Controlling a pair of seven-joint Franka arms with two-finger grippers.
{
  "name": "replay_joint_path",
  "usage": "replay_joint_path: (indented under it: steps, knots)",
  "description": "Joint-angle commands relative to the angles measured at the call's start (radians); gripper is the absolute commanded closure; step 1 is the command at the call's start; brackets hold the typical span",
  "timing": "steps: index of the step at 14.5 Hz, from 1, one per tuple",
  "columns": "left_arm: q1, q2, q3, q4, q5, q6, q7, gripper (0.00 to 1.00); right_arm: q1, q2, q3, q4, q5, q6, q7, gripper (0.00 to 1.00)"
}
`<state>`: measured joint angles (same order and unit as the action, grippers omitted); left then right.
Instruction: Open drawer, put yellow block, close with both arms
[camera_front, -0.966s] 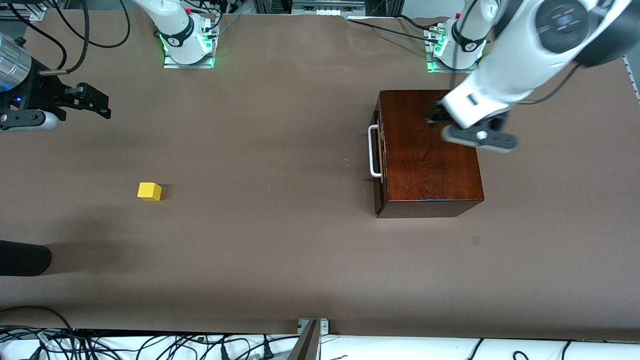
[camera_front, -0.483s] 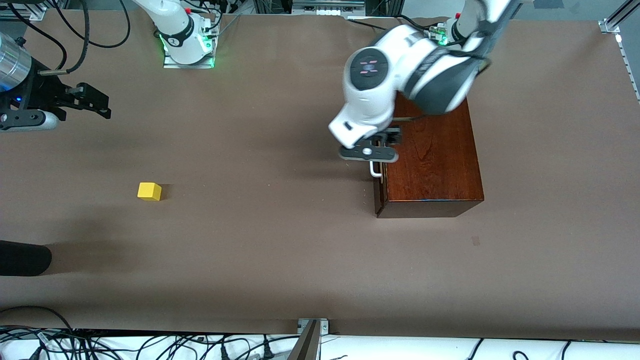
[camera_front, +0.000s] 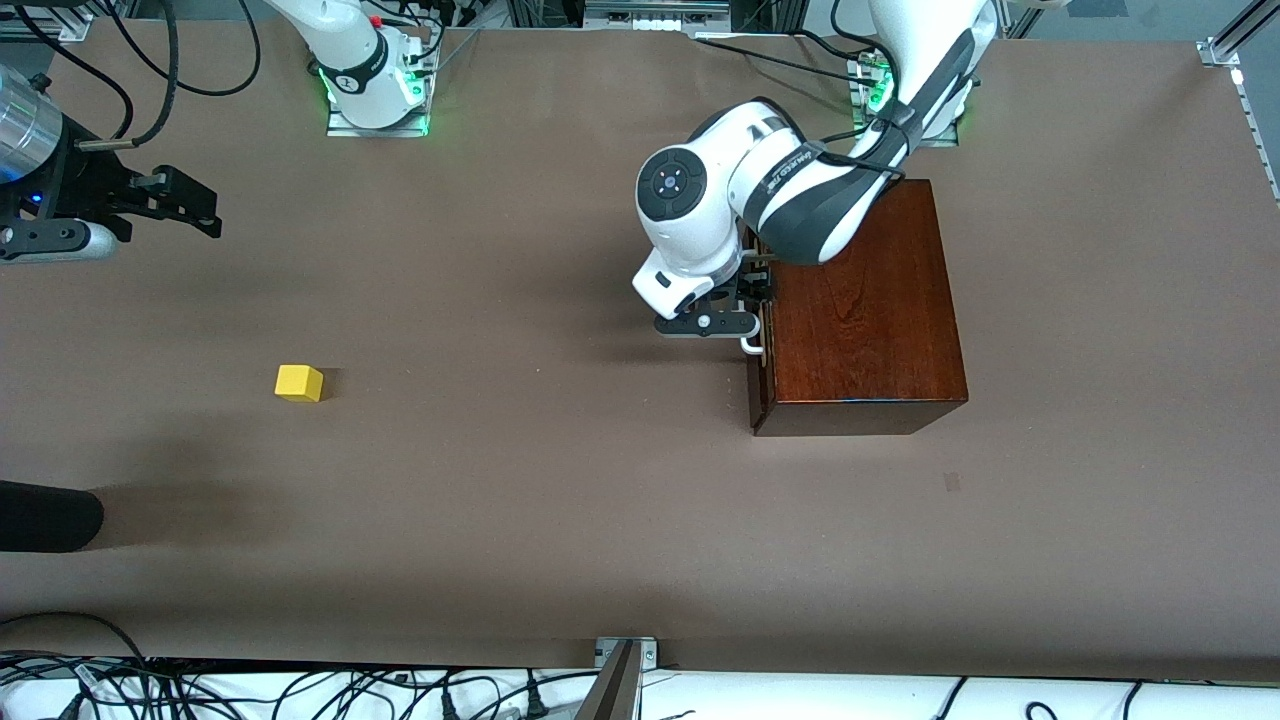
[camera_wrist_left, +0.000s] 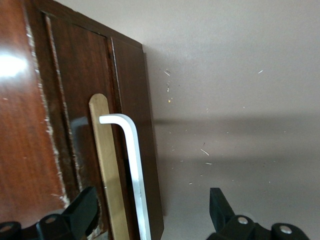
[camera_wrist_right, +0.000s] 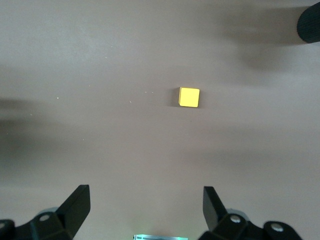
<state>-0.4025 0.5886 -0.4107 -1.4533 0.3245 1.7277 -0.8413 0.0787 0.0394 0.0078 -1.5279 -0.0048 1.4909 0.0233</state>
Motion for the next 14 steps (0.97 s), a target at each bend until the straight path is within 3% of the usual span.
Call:
replay_joint_path:
  steps: [1, 14]
  knots:
    - [-0.018, 0.0, 0.0, -0.027, 0.034, -0.002, -0.051, 0.0, -0.002, -0.012, 0.003, 0.0, 0.005, 0.002, 0.01, 0.0]
    - [-0.076, 0.063, -0.003, -0.082, 0.184, 0.027, -0.183, 0.0, -0.008, 0.03, -0.006, 0.005, -0.001, 0.032, -0.006, 0.0]
